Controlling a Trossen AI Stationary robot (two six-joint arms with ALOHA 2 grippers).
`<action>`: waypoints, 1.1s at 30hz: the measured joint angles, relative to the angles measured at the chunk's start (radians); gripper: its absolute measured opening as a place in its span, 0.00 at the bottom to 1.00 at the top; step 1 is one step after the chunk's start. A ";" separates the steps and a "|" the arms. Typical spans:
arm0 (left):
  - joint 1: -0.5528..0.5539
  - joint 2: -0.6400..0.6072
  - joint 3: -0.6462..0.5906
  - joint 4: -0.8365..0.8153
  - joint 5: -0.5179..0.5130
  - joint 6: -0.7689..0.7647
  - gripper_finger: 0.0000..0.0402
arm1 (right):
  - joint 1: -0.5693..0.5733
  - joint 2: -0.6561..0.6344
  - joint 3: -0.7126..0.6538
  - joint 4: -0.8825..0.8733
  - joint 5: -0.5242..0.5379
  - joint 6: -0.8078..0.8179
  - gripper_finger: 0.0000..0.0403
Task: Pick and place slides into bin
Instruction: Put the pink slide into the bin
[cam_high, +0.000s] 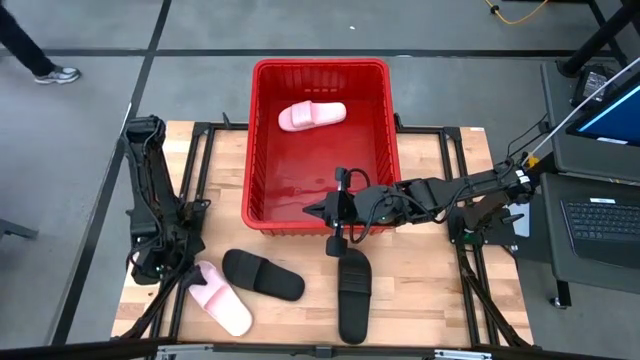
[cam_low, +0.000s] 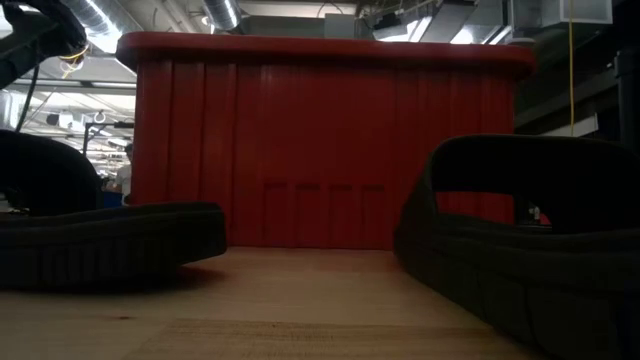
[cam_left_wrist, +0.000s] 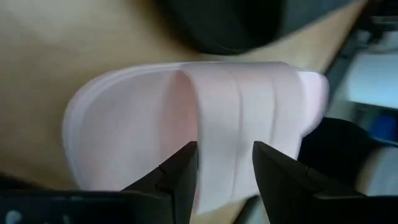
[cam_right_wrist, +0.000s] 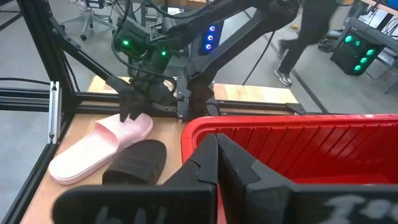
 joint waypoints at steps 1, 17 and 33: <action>-0.004 0.000 -0.005 0.031 -0.015 0.008 0.37 | 0.000 0.000 0.000 0.000 0.000 0.000 0.01; -0.017 -0.001 -0.007 0.097 -0.039 0.013 0.36 | 0.000 0.000 0.000 0.015 0.000 0.025 0.01; 0.030 0.051 -0.003 0.115 0.035 -0.008 0.29 | 0.000 0.000 0.000 0.039 0.000 0.028 0.02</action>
